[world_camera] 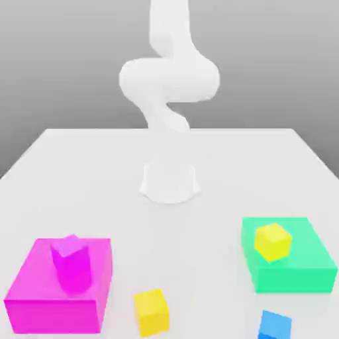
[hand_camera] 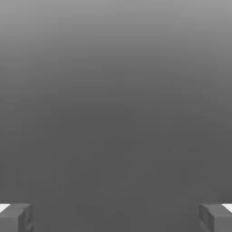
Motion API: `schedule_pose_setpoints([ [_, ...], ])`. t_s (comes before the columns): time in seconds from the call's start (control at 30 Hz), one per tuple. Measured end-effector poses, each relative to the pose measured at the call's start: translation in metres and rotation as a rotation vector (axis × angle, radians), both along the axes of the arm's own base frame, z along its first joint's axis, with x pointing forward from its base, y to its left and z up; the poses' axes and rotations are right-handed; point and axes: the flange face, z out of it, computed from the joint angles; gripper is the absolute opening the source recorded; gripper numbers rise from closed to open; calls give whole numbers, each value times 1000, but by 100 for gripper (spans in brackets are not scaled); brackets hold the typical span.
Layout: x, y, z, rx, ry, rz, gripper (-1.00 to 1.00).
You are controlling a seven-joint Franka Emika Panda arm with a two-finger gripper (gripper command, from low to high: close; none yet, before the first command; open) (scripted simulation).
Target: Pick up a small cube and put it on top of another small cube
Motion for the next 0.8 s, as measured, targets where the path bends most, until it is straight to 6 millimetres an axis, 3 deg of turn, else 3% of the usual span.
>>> schedule_pose_setpoints([
  [0.2,63,-7,-98,75,147,-239,0],
  [0.4,100,-22,-203,157,277,-466,0],
  [0.6,112,-35,-310,251,400,-687,0],
  [0.8,100,-41,-409,363,522,-909,0],
])
